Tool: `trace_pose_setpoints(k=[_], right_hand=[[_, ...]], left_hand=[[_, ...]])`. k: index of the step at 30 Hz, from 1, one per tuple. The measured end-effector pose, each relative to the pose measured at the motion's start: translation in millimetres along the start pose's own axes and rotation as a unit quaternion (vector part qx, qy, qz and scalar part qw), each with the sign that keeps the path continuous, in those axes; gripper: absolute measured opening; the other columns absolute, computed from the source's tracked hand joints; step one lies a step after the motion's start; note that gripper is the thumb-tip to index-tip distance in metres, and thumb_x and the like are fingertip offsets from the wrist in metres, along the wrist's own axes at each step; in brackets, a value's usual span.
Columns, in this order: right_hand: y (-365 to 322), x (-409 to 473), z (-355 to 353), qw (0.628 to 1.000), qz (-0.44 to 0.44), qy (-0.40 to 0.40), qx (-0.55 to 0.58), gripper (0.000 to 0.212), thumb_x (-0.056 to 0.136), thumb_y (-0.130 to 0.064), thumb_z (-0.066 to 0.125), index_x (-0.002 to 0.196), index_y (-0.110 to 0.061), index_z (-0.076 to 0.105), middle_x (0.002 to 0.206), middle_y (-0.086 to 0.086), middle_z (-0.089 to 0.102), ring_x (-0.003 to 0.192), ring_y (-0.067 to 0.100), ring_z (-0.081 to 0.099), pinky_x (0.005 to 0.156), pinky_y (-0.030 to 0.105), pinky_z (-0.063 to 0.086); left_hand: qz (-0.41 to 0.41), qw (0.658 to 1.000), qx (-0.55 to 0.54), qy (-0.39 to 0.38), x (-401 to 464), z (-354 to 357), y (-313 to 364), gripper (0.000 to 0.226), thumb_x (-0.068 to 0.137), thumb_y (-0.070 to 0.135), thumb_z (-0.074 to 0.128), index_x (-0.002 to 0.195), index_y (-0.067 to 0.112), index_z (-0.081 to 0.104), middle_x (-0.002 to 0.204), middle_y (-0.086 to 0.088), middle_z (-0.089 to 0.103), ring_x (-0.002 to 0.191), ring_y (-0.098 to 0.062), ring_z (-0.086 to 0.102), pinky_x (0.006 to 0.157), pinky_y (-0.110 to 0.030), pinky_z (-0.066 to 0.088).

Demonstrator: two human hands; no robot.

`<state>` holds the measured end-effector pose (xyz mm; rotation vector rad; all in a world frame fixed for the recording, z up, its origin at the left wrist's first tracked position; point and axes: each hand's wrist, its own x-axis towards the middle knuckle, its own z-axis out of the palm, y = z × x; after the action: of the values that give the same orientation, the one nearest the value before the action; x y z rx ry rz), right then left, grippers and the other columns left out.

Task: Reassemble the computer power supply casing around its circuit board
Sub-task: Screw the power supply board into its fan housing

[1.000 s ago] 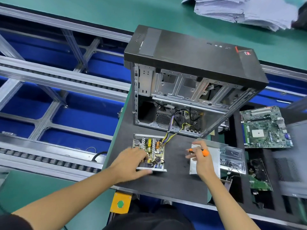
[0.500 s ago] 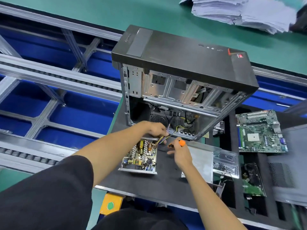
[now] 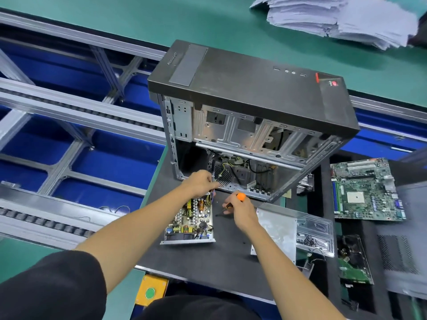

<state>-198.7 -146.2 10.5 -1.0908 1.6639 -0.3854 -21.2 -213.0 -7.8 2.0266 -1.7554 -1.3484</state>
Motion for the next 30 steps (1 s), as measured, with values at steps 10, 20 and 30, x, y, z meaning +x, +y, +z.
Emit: trace_pose_setpoints(k=[10, 20, 30], right_hand=[[2, 8, 5, 0.998, -0.037, -0.010, 0.043, 0.028, 0.076, -0.044, 0.056, 0.078, -0.018, 0.066, 0.089, 0.008, 0.072, 0.079, 0.019, 0.060, 0.074, 0.037, 0.043], [9, 12, -2, 0.993, -0.057, 0.102, 0.012, 0.018, 0.080, -0.044, 0.048, 0.075, -0.027, 0.044, 0.065, -0.010, 0.053, 0.064, 0.017, 0.051, 0.061, 0.037, 0.037], [9, 28, -12, 0.958, -0.050, 0.065, 0.276, 0.010, 0.097, -0.011, 0.054, 0.087, -0.009, 0.053, 0.091, 0.017, 0.070, 0.071, 0.039, 0.074, 0.055, 0.035, 0.060]], left_hand=[[-0.028, 0.987, 0.088, 0.135, -13, 20, -14, 0.029, 0.100, 0.038, 0.048, 0.089, 0.011, 0.050, 0.089, -0.008, 0.071, 0.085, -0.033, 0.065, 0.069, -0.039, 0.048], [-0.038, 0.983, -0.173, -0.041, -17, 26, -2, 0.050, 0.091, 0.011, 0.072, 0.115, 0.012, 0.028, 0.092, -0.011, 0.059, 0.068, -0.023, 0.065, 0.060, -0.035, 0.056], [0.056, 0.996, 0.028, 0.061, -32, 44, -4, 0.037, 0.095, 0.021, 0.053, 0.116, 0.037, 0.026, 0.067, 0.001, 0.059, 0.047, -0.019, 0.054, 0.049, -0.033, 0.040]])
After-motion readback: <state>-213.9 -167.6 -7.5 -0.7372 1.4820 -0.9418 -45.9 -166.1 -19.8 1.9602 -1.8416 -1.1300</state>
